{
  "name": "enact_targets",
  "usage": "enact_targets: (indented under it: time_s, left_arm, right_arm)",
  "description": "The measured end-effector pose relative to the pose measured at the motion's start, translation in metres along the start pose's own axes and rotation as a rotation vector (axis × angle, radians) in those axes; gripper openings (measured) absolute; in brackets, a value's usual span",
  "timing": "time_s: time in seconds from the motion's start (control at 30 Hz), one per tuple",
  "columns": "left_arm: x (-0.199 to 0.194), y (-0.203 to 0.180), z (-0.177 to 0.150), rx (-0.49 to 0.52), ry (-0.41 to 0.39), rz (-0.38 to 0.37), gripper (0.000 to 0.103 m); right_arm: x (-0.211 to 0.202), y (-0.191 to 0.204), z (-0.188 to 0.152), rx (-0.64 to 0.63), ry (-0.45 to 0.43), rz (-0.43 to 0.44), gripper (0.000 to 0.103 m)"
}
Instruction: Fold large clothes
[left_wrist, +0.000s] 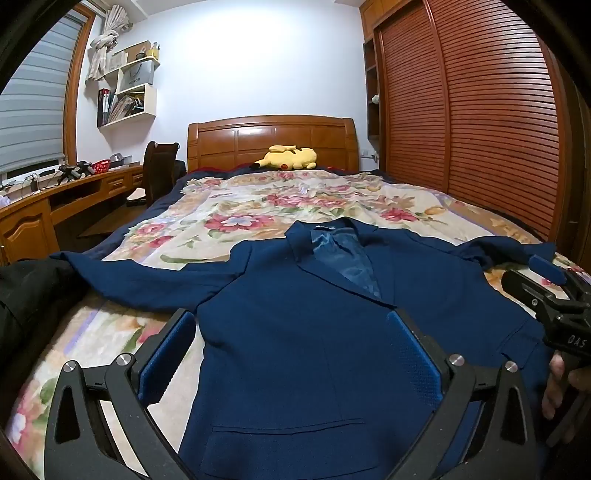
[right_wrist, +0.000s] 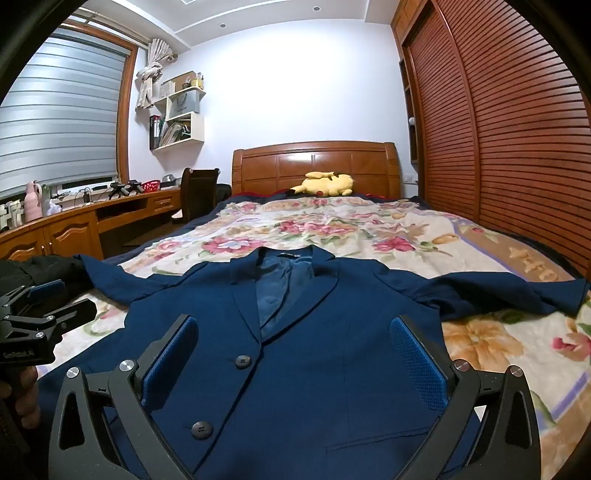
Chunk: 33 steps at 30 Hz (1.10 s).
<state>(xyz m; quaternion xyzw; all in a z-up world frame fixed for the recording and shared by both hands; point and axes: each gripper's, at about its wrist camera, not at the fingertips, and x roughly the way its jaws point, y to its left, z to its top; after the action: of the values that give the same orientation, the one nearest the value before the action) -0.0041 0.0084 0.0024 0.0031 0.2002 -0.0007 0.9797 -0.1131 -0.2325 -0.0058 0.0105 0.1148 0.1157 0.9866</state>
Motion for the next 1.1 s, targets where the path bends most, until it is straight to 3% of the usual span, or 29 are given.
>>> enact_targets:
  time_s: [0.4,1.1]
  left_arm:
    - [-0.014,0.025,-0.012,-0.004,0.026,0.050,0.103]
    - [-0.006,0.092,-0.023,-0.025,0.138,0.143,0.103]
  right_arm:
    - [-0.009,0.005,0.005,-0.004,0.001,0.094,0.103]
    - [0.033,0.018,0.010,-0.059,0.042,0.202,0.101]
